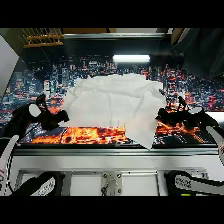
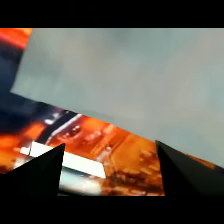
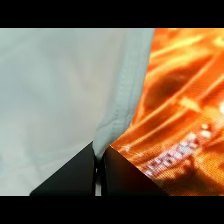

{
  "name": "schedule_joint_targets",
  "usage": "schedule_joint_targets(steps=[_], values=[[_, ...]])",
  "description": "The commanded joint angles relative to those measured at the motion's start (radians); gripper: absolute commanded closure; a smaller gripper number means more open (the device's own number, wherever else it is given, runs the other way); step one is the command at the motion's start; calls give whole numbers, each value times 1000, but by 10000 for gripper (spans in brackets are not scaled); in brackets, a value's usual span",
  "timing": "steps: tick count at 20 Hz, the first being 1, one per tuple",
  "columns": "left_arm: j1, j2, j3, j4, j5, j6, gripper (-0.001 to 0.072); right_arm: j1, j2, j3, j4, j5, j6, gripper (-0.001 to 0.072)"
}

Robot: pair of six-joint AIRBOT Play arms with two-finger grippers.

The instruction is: Fold the clothes and pants, and hang the long-sleeved shirts on hangers.

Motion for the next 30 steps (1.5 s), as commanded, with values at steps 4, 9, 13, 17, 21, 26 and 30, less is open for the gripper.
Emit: schedule_joint_targets(steps=[4,9,13,17,21,26,30], values=[[203,80,-222,-101,266,-188,98,2,-1,0,4,8,-4,697],[160,-63,-160,-137,297,-143,98,2,-1,0,5,8,-4,697],[61,-165,-53,-135,289,-135,99,2,-1,0,5,9,-4,697],[21,-191,-5,-127,260,-135,112,2,0,0,4,10,-4,697],[60,-131,-28,-127,260,-130,698,2,7,3,4,11,-4,697],[137,101,121,-131,217,-48,698,-9,128,186,-40,124,-4,699],[150,339,421,-130,211,-38,698,-8,306,524,-53,285,-3,698]])
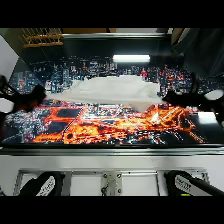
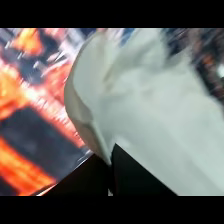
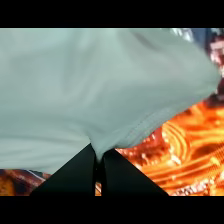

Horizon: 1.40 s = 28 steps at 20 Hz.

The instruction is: Fold the clothes and pants, and hang the long-sleeved shirts on hangers.

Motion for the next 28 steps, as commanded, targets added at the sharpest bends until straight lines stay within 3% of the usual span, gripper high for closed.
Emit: schedule_joint_targets(steps=[1,5,8,12,15,19,23,28], values=[[15,203,237,8,13,20,698,-2,167,282,-17,119,1,698],[15,394,417,11,59,43,699,-2,374,480,-17,82,5,698],[15,480,487,11,59,46,699,-2,512,502,-41,-6,10,699],[15,531,493,10,56,46,699,-2,616,502,-196,-23,155,699],[15,504,432,7,25,45,699,-2,625,502,-215,-3,224,699],[14,338,322,0,-98,45,699,0,494,502,-215,191,296,700],[-14,86,208,8,-108,48,699,46,211,501,-276,364,297,699],[-121,-310,193,7,-1,108,699,132,-195,502,-431,317,295,699]])
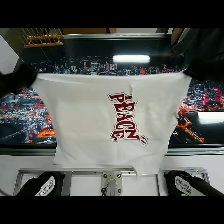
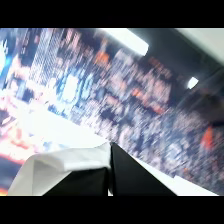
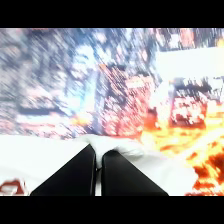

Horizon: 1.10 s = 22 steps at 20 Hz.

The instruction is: Fold the clothes and pants, and hang the long-sleeved shirts on hangers.

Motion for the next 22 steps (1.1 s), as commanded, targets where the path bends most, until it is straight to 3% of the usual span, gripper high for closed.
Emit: schedule_joint_targets(steps=[1,6,12,16,22], values=[[-59,-286,29,-1,61,26,699,39,-266,2,-75,-42,-8,699],[-66,-563,229,-46,51,23,698,38,-422,2,-73,-229,-8,699],[-35,-615,327,-84,-36,39,699,27,-401,1,-120,-270,-8,700],[-40,-542,167,-76,-6,65,699,30,-346,-76,-175,-255,-8,700],[-42,-466,-72,-80,48,101,699,30,-228,-372,-205,-269,-8,701]])
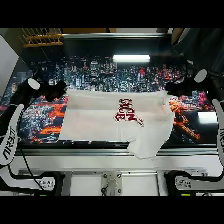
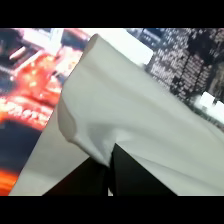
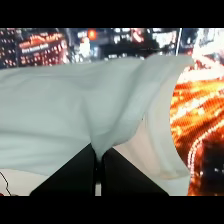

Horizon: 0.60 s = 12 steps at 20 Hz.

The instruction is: Fold the clothes and pants, and hang the long-sleeved shirts on hangers.

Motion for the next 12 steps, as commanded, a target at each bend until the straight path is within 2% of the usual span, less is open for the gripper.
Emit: schedule_joint_targets(steps=[1,7,8,9,10,11,12], values=[[-1,37,-132,-2,35,21,698,0,53,-168,-15,-21,1,700],[-1,40,-228,-9,51,20,698,0,52,-272,0,-28,0,695],[-1,43,-227,-10,49,20,601,0,53,-271,8,-29,0,685],[-1,56,-227,-10,47,20,288,0,54,-271,15,-29,0,681],[-1,79,-227,-9,50,20,203,-2,60,-269,19,-26,0,536],[3,117,-227,-5,58,21,204,-3,72,-265,18,-24,0,337],[14,161,-227,0,58,20,204,-8,93,-254,17,-21,-1,247]])
